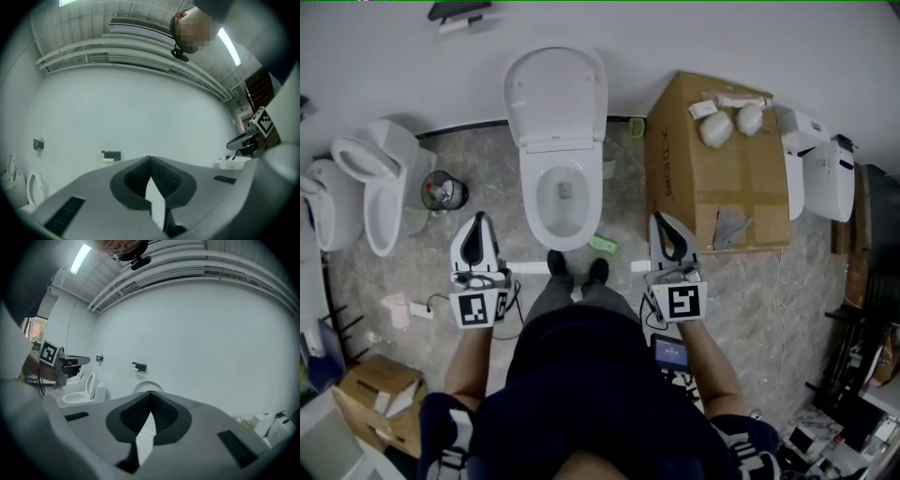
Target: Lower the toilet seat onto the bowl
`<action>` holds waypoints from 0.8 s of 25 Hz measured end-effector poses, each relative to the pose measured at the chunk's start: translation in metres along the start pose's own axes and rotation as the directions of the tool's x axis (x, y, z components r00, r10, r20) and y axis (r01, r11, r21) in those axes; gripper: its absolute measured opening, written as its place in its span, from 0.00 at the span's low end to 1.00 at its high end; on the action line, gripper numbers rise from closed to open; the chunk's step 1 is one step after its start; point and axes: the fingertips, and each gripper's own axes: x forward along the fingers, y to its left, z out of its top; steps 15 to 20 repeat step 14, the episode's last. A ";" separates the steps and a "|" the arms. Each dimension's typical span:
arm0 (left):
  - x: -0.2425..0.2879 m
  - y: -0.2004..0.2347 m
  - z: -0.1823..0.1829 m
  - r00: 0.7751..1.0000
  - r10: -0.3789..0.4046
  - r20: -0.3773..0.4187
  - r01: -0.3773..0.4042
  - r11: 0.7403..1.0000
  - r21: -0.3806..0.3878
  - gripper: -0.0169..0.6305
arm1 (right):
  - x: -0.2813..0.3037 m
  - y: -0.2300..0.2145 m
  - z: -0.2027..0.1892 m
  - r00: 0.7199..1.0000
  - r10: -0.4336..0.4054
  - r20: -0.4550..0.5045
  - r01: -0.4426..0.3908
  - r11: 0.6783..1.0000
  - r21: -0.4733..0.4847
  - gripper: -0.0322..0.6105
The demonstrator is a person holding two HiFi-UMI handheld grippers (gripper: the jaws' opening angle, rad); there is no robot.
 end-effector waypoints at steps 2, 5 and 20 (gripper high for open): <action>0.003 -0.001 -0.001 1.000 -0.001 0.003 0.001 1.000 0.007 0.06 | 0.002 0.000 -0.003 1.000 0.004 -0.016 -0.004 1.000 0.010 0.08; 0.006 -0.003 0.000 1.000 -0.007 0.009 0.007 1.000 0.009 0.06 | 0.004 -0.002 -0.007 0.999 0.008 -0.041 -0.006 0.999 0.032 0.08; 0.005 -0.014 -0.008 0.999 -0.018 -0.040 0.018 1.000 0.005 0.06 | -0.001 -0.003 0.013 0.997 -0.007 0.080 0.010 0.999 -0.038 0.08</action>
